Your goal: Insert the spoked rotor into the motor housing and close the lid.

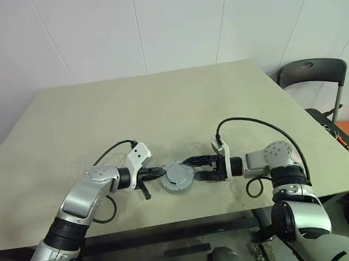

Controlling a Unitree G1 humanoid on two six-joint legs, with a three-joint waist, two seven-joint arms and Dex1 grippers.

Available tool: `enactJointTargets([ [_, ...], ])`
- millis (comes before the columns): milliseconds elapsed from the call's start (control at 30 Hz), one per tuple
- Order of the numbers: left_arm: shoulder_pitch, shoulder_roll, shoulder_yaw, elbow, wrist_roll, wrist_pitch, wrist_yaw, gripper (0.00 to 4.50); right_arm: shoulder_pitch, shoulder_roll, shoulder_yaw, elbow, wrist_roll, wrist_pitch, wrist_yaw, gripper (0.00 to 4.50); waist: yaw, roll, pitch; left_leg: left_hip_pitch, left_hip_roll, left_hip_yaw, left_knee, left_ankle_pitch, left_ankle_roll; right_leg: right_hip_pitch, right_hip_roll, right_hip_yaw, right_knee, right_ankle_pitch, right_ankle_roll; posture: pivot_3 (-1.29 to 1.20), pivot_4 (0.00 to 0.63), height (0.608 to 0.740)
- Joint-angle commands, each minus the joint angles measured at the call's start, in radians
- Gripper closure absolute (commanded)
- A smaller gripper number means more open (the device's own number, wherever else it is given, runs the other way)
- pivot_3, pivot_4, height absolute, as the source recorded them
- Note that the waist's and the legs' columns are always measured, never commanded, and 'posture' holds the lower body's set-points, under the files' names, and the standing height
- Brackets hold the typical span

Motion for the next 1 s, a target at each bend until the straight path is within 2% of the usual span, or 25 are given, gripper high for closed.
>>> enactJointTargets([
  [33,0.018,0.008,-0.027,0.011,0.007,0.026,-0.009,4.50,0.001,0.012,-0.015,-0.034,0.082,0.007,-0.030,0.94,0.000,0.000,0.000,0.000,0.000,0.000,0.000,0.000,0.000,0.000,0.000,0.000,0.000,0.000,0.000,0.00,0.000,0.740],
  [267,0.016,0.005,-0.024,0.014,0.008,0.026,-0.011,4.50,0.009,0.003,-0.023,-0.041,0.157,0.007,-0.080,3.22,0.003,0.000,0.000,0.000,0.000,0.000,0.000,0.000,0.000,0.000,0.000,0.000,0.000,0.000,0.000,0.00,0.000,0.740],
  [300,0.016,0.004,-0.023,0.015,0.008,0.026,-0.011,4.50,0.009,0.004,-0.026,-0.039,0.165,0.007,-0.089,3.33,0.002,0.000,0.000,0.000,0.000,0.000,0.000,0.000,0.000,0.000,0.000,0.000,0.000,0.000,0.000,0.00,0.000,0.740],
  [700,0.021,-0.017,-0.005,0.013,-0.007,0.020,-0.019,4.50,0.027,0.006,-0.025,-0.060,0.221,0.007,-0.142,3.33,0.001,0.000,0.000,0.000,0.000,0.000,0.000,0.000,0.000,0.000,0.000,0.000,0.000,0.000,0.000,0.00,0.000,0.740],
  [867,0.009,-0.112,0.162,-0.006,-0.115,0.074,0.054,4.50,0.025,0.010,-0.032,-0.066,0.235,0.007,-0.161,3.33,0.000,0.000,0.001,-0.002,0.000,0.000,0.001,0.000,0.000,-0.001,0.000,0.000,0.000,0.000,0.000,0.00,0.000,0.740],
  [1000,-0.032,-0.219,0.381,-0.005,-0.266,0.139,0.170,4.50,0.024,0.013,-0.040,-0.067,0.239,0.007,-0.171,3.33,0.000,-0.001,0.000,-0.011,0.000,0.000,0.004,0.000,0.000,-0.010,0.000,0.000,0.002,0.001,-0.001,0.00,0.000,0.740],
])
